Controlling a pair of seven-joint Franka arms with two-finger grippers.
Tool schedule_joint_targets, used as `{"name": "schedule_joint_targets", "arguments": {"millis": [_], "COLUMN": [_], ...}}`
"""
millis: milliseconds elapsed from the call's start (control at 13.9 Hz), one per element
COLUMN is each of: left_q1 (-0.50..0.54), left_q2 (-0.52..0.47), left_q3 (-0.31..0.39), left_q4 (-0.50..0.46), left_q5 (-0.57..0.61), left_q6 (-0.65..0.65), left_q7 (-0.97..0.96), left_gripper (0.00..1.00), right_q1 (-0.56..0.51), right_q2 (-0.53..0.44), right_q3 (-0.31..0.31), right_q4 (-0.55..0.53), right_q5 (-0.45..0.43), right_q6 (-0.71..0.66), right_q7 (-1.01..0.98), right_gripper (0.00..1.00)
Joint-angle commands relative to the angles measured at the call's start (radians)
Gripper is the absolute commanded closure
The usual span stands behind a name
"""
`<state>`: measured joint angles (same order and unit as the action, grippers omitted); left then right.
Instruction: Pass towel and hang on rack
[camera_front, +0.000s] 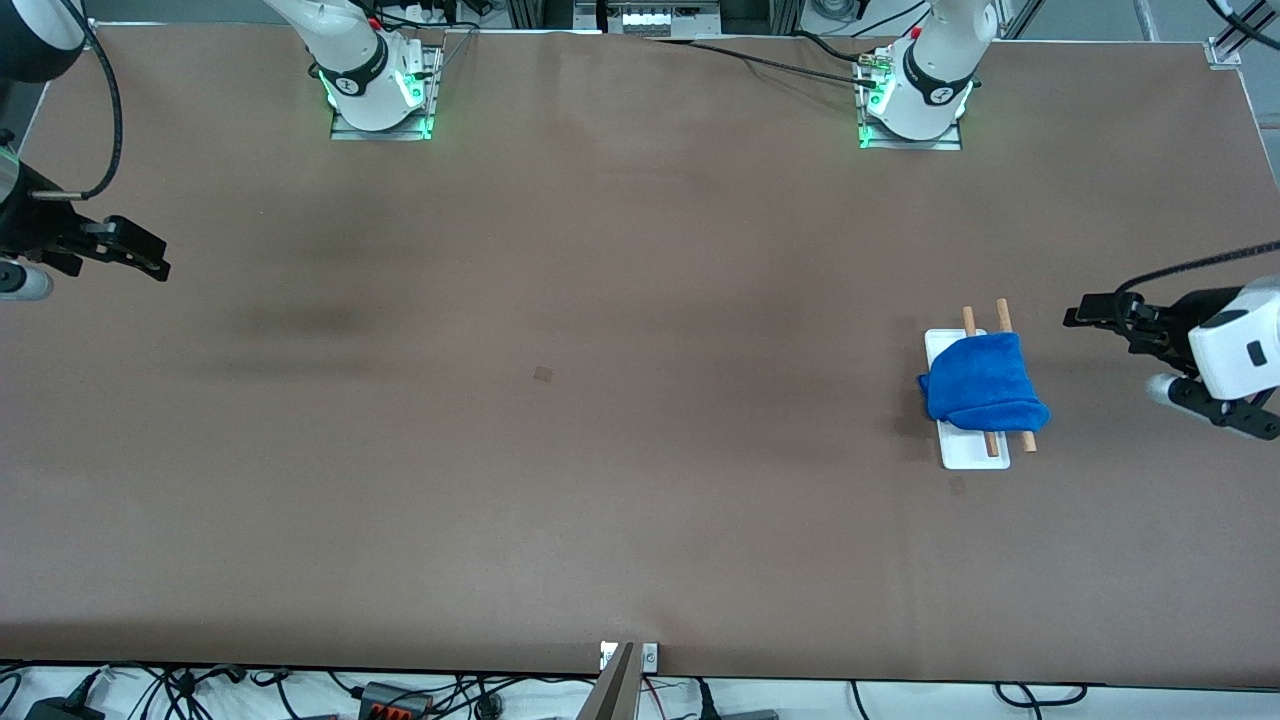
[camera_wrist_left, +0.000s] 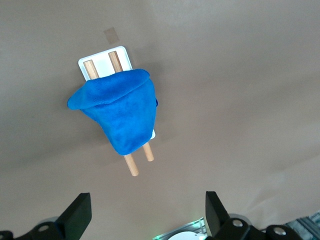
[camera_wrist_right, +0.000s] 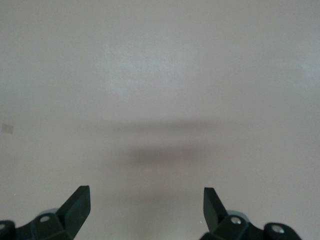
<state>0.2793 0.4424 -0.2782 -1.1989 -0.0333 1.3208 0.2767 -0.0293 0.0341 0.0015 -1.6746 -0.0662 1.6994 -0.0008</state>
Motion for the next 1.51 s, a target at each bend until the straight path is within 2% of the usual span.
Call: {"name": "schedule_joint_targets", "arguments": {"millis": [0,143,287,430,645,861,1076,1434], "left_q1": [-0.043,-0.071,-0.075,-0.091,-0.092,-0.109,-0.169,-0.175], "left_q2": [-0.160,-0.256,-0.318,-0.387,-0.485,-0.539,-0.567,-0.585], "left_q3": [0.022,0.031,0.065,0.074,0.079,0.094,0.167,0.169], "left_q4": [-0.152,-0.292,-0.379,-0.454,-0.588,-0.628,-0.656,-0.657], "left_q5": [0.094,0.118,0.121,0.119,0.121,0.119,0.098,0.026], "left_q6": [0.113,0.220,0.264,0.270,0.414,0.451,0.423,0.399], "left_q7": [-0.054,-0.100,-0.112,-0.119,-0.116,-0.122,-0.123,-0.160], "left_gripper": [0.00,0.00,0.00,0.00,0.00,0.00,0.00,0.00], "right_q1": [-0.003,-0.006,-0.007,-0.004,0.002,-0.003,-0.001,-0.001], "right_q2": [0.040,0.040,0.037,0.036,0.024,0.021,0.018,0.020], "right_q3": [0.006,0.003,-0.002,-0.002,0.009,0.003,0.006,0.006], "right_q4": [0.033,0.033,0.035,0.035,0.035,0.024,0.026,0.033], "right_q5": [0.011,0.028,0.055,0.045,-0.004,0.008,0.005,0.003], "right_q6": [0.000,-0.001,-0.003,0.011,0.014,-0.003,-0.027,-0.011], "right_q7": [-0.016,-0.015,-0.018,-0.019,-0.019,-0.016,-0.018,-0.018], "right_gripper": [0.00,0.00,0.00,0.00,0.00,0.00,0.00,0.00]}}
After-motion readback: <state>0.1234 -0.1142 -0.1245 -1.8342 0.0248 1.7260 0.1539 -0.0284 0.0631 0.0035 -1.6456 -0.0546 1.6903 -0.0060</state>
